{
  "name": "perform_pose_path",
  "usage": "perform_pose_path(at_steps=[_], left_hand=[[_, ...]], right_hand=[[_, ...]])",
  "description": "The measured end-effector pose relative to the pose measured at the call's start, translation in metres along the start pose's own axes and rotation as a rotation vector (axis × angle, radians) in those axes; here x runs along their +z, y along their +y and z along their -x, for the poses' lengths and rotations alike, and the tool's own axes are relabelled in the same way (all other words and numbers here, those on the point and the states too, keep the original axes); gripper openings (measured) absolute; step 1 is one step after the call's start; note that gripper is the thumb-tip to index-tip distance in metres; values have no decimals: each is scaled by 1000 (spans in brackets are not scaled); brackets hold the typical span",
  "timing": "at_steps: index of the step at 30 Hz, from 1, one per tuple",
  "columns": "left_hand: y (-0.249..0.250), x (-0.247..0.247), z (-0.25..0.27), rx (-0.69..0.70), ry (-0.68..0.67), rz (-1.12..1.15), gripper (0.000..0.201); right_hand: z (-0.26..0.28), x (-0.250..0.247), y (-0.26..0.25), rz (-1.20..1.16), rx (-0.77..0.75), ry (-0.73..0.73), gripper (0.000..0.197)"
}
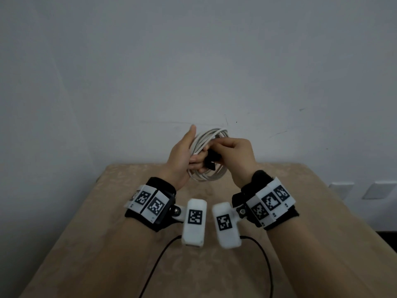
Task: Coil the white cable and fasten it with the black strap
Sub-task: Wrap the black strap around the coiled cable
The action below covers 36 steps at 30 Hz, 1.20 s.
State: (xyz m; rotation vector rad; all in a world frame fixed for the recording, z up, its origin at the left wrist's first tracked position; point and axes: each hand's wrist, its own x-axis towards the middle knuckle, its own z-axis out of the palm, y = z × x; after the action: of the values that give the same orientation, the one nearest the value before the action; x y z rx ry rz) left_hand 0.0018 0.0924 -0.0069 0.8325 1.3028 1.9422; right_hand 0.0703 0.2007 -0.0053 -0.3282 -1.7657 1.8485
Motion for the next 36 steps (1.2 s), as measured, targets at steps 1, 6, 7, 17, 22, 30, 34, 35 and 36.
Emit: perform_pose_path(at_steps=[1,6,7,17,22,30,34,35,36], left_hand=[[0,-1,0,11,49,-38,56],[2,2,1,81,246,-215,51],[3,2,1,91,276,-238,51],[4,-3,3,110,282,-356,50],[2,-3,0,173,415,-334,36],[2,-6,-1,290,411,-247,19],[1,-5,1,343,421,-245,18],[1,-5,1,353,422,-247,19],[2,-6,2,361,429,-246,19]], right_hand=[[1,1,0,-70,34,-38,16],[5,7,-1,-251,191,-109,16],[6,8,-3,-289,215,-155,17],[11,9,-12,-669,374,-294,13],[9,11,-11,-743,404,-209,16],[8,10,-15,-781,408,-232,9],[7,13,-13,-758,361,-235,12],[7,13,-12,-755,352,-234,13],[6,13,-12,-745,340,-237,13]])
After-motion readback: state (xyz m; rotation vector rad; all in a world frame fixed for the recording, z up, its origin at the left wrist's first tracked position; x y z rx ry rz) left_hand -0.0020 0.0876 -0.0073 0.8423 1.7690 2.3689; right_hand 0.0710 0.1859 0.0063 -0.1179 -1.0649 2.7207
